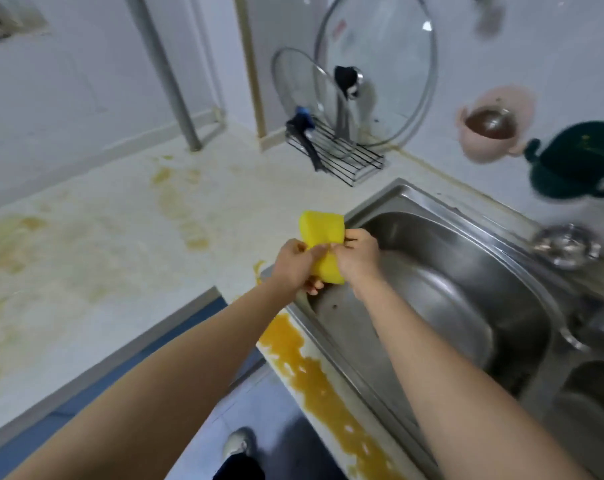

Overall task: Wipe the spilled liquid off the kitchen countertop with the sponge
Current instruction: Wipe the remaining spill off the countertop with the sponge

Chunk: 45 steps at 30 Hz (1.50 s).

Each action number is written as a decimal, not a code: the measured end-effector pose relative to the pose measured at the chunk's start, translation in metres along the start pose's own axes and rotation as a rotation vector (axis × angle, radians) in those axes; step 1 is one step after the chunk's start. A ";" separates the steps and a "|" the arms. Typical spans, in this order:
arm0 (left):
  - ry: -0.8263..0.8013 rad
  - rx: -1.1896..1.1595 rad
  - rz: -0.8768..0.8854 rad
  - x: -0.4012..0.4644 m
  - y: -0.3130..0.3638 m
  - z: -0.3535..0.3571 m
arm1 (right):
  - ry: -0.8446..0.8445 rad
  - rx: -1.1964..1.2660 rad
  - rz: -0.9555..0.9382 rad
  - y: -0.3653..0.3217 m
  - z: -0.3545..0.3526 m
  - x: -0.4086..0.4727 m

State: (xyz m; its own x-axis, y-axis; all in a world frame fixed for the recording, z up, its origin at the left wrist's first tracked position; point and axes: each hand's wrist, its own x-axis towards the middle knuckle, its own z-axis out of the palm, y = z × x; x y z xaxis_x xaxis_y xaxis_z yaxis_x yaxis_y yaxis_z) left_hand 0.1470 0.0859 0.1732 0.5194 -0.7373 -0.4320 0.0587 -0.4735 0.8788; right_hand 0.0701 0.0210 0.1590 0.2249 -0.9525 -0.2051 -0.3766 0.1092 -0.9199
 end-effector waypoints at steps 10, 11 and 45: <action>0.212 0.077 -0.154 0.047 -0.040 -0.169 | -0.269 -0.350 -0.251 -0.043 0.176 0.007; 0.221 0.113 -0.130 0.055 -0.043 -0.177 | -0.254 -0.410 -0.288 -0.044 0.184 0.008; 0.249 0.905 -0.226 0.168 -0.087 -0.308 | -0.550 -0.715 -0.602 -0.055 0.350 0.022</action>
State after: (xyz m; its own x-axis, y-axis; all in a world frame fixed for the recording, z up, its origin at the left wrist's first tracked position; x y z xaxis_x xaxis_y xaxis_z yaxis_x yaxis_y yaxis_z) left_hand 0.4920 0.1520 0.0862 0.7488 -0.5089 -0.4247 -0.4455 -0.8608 0.2460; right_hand 0.4100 0.0933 0.0881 0.8531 -0.5169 -0.0709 -0.4662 -0.6942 -0.5484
